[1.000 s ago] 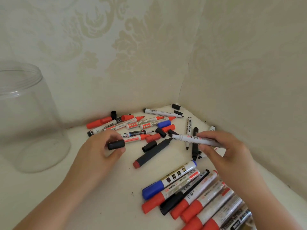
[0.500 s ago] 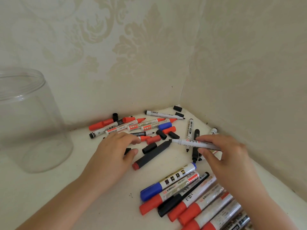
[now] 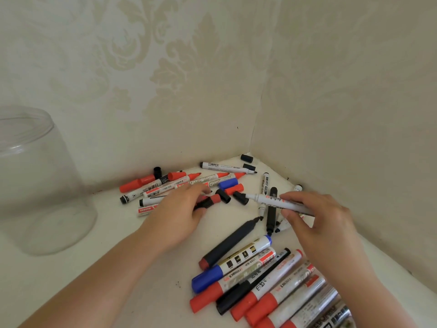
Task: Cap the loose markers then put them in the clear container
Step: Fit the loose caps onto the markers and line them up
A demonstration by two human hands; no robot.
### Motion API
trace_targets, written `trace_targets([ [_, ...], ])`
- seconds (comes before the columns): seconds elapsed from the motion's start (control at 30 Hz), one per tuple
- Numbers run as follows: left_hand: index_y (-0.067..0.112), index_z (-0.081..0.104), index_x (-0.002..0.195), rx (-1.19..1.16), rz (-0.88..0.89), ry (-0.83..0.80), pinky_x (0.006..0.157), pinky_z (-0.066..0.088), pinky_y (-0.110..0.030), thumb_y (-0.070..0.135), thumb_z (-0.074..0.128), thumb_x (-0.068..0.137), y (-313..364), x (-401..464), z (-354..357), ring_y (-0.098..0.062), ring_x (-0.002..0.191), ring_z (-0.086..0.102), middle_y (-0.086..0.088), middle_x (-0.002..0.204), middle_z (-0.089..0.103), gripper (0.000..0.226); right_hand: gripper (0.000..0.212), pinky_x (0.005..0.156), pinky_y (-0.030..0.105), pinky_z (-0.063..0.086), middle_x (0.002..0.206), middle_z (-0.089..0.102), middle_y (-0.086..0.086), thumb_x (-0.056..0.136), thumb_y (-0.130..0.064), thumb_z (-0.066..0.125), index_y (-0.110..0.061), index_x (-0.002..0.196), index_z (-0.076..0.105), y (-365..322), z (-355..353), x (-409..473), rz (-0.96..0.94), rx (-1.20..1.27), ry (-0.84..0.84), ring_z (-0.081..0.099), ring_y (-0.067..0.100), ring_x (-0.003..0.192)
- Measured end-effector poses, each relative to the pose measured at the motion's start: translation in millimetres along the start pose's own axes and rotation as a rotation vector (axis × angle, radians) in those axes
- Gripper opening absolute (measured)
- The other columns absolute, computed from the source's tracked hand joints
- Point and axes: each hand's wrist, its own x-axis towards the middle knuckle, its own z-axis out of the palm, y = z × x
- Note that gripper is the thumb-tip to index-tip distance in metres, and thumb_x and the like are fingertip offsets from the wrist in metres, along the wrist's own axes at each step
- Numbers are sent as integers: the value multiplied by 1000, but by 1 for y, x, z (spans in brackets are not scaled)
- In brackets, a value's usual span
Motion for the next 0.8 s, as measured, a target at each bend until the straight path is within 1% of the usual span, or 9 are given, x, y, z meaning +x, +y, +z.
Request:
trace_targets([
  [0.07, 36, 48, 120, -183, -43, 43, 74, 35, -12, 18, 53, 90, -5, -8, -6, 0, 91, 50, 13, 109, 52, 36, 25, 85, 47, 46, 82, 60, -23, 78, -15, 69, -33, 95, 67, -2, 1, -1, -8, 28, -24, 56, 5, 86],
  [0.17, 37, 60, 92, -558, -153, 100, 72, 41, -7, 9, 60, 85, -13, -23, -17, 3, 86, 61, 18, 93, 66, 29, 24, 84, 39, 45, 82, 57, -29, 77, -17, 68, -33, 95, 68, -9, 4, -3, -34, 73, -67, 50, -5, 95],
  [0.23, 30, 65, 81, -822, -211, 147, 78, 43, -15, 7, 67, 76, -17, -34, -23, -1, 84, 65, 12, 87, 71, 23, 25, 84, 36, 46, 82, 61, -27, 77, -20, 68, -35, 97, 67, -15, 7, -5, -68, 89, -107, 51, -5, 93],
  [0.3, 27, 67, 75, -1048, -242, 172, 78, 45, -23, 20, 75, 58, -20, -43, -27, -8, 83, 68, 5, 84, 73, 20, 23, 81, 34, 47, 84, 62, -27, 80, -26, 67, -37, 99, 66, -21, 11, -9, -121, 94, -138, 54, 0, 88],
  [0.33, 27, 67, 71, -1132, -253, 166, 76, 47, -24, 24, 75, 49, -21, -46, -29, -10, 82, 69, 3, 82, 73, 23, 20, 79, 33, 48, 84, 62, -28, 82, -29, 65, -38, 100, 65, -24, 13, -11, -151, 93, -144, 55, 0, 86],
  [0.4, 26, 65, 66, -1157, -246, 120, 69, 51, -18, 17, 76, 48, -20, -50, -28, -10, 79, 69, 1, 81, 73, 22, 21, 79, 29, 47, 86, 60, -29, 81, -37, 59, -40, 101, 64, -28, 16, -14, -192, 81, -140, 55, -2, 86],
  [0.53, 13, 56, 71, -1084, -199, 68, 63, 50, -13, -11, 72, 66, -15, -52, -25, -5, 76, 67, 7, 79, 72, 29, 27, 74, 29, 48, 90, 59, -29, 80, -44, 49, -39, 104, 62, -32, 15, -15, -254, 58, -88, 52, -5, 87],
  [0.63, 11, 55, 72, -1078, -181, 87, 63, 50, -13, -14, 70, 67, -16, -53, -26, -6, 77, 67, 5, 80, 72, 30, 27, 70, 33, 48, 88, 60, -27, 80, -42, 50, -37, 103, 62, -33, 14, -15, -285, 46, -60, 52, -3, 83],
  [0.8, 12, 57, 75, -1103, -131, 43, 62, 50, -14, -12, 71, 64, -15, -54, -26, -4, 74, 66, 6, 78, 71, 31, 27, 75, 28, 45, 87, 60, -25, 80, -42, 49, -36, 101, 65, -32, 17, -16, -289, 12, -78, 51, -2, 85],
])
